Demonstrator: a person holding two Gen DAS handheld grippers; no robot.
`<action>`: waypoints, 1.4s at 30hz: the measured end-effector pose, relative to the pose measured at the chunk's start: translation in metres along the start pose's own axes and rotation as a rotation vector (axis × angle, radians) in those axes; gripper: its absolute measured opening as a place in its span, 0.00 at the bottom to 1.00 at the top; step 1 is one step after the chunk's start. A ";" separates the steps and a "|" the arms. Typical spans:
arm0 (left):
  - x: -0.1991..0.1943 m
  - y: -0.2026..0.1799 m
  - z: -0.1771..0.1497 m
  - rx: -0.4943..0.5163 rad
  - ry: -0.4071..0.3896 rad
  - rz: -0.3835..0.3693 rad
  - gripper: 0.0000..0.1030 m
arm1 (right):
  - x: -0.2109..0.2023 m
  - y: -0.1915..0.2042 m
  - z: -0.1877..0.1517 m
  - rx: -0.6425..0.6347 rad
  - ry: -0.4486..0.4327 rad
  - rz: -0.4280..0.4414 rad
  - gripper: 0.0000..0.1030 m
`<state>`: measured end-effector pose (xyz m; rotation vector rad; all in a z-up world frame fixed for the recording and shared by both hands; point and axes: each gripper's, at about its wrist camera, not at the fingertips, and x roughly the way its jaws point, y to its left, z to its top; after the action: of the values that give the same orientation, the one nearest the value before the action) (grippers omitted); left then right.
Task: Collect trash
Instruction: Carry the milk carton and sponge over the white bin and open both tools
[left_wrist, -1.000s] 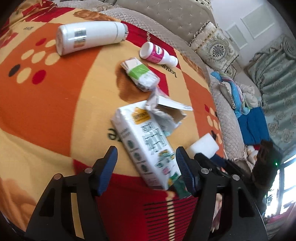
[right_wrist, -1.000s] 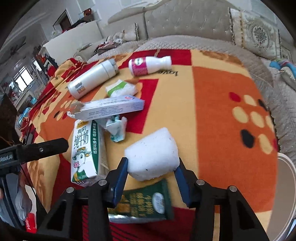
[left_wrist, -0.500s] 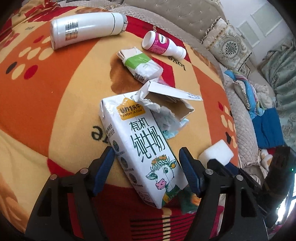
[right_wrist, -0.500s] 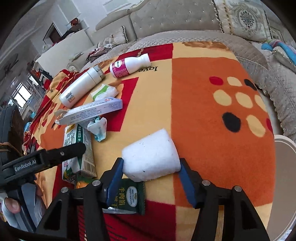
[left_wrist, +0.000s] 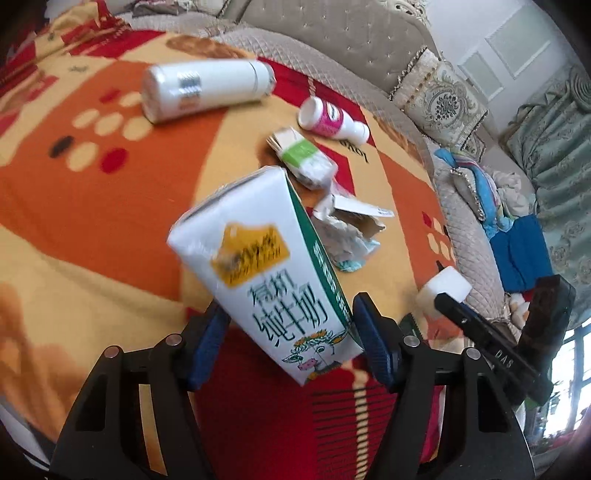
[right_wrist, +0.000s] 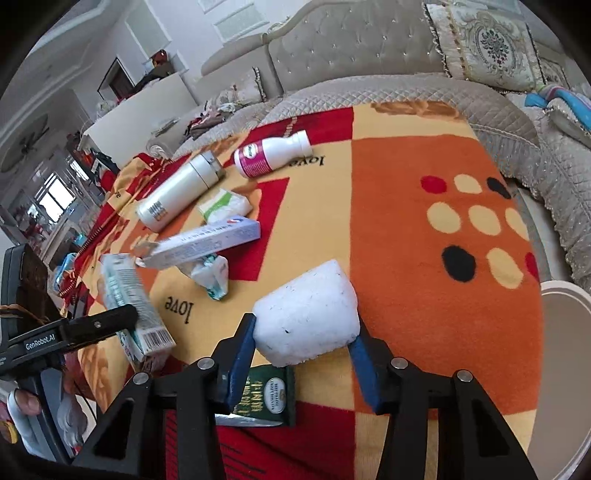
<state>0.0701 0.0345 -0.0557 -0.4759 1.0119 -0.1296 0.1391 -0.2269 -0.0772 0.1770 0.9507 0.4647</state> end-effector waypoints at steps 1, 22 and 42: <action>-0.005 0.002 -0.001 0.005 -0.005 0.007 0.63 | -0.003 0.001 0.000 -0.001 -0.005 0.004 0.46; -0.027 -0.076 -0.015 0.211 -0.035 -0.068 0.59 | -0.037 0.011 -0.020 -0.027 -0.022 -0.059 0.46; 0.015 -0.093 -0.037 0.336 0.091 -0.040 0.58 | -0.053 -0.026 -0.032 0.062 -0.034 -0.076 0.46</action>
<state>0.0570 -0.0653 -0.0424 -0.1845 1.0449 -0.3540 0.0951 -0.2758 -0.0656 0.2035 0.9356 0.3618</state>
